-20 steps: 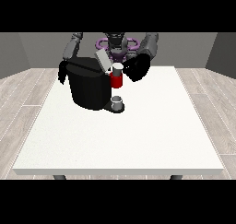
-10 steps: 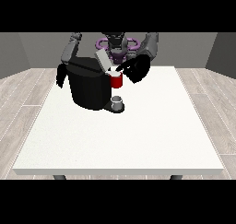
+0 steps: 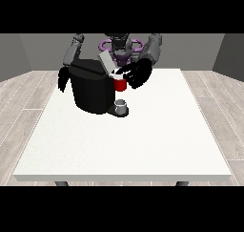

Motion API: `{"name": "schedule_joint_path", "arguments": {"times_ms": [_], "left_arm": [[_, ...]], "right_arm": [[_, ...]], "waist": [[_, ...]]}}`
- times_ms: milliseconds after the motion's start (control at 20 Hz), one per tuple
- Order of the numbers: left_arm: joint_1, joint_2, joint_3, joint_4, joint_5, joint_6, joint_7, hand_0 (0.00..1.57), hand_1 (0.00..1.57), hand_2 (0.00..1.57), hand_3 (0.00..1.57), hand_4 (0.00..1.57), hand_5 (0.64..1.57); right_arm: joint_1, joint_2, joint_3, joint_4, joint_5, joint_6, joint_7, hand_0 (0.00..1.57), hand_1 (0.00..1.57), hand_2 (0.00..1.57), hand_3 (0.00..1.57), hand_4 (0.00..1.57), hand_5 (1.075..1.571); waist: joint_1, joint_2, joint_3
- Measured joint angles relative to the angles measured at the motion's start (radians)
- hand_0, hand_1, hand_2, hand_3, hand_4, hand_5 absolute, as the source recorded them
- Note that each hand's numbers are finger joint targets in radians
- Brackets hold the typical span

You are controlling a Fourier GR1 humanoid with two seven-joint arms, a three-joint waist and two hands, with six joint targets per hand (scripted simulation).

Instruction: Insert the coffee pod into the coffee machine and close the lid

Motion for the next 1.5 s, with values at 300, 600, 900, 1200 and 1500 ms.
{"name": "schedule_joint_path", "arguments": {"times_ms": [300,600,900,1200,1500], "left_arm": [[0.143,-0.143,-0.006,-0.057,0.076,-0.016,-0.107,0.00,0.00,0.00,0.00,0.00,1.571],[0.370,-0.232,0.020,-0.077,0.169,-0.060,-0.230,0.00,0.00,0.00,0.00,0.00,1.571],[0.623,-0.307,0.038,-0.066,0.242,-0.116,-0.339,0.00,0.00,0.00,0.00,0.37,1.571],[0.843,-0.296,0.058,-0.039,0.273,-0.161,-0.389,0.00,0.00,0.00,0.00,0.23,1.571],[0.967,-0.278,0.074,-0.034,0.299,-0.193,-0.386,0.00,0.00,0.00,0.00,0.32,1.571]], "right_arm": [[0.080,-0.036,-0.062,0.086,-0.033,0.023,-0.051,0.00,0.00,0.00,0.00,0.26,1.571],[0.235,-0.019,-0.065,0.110,-0.035,0.045,-0.118,0.00,0.00,0.00,0.00,0.21,1.571],[0.368,0.030,-0.005,0.056,0.002,0.032,-0.106,0.00,0.00,0.00,0.00,0.09,1.571],[0.442,0.096,0.126,-0.105,0.083,-0.012,-0.009,0.00,0.00,0.00,0.00,0.18,1.571],[0.460,0.143,0.277,-0.307,0.113,-0.079,0.100,0.00,0.00,0.00,0.00,0.12,1.571]], "waist": [[0.104,-0.099,0.0007],[0.191,-0.257,-0.0007],[0.231,-0.448,-0.0014],[0.212,-0.625,-0.0019],[0.187,-0.736,-0.0013]]}}
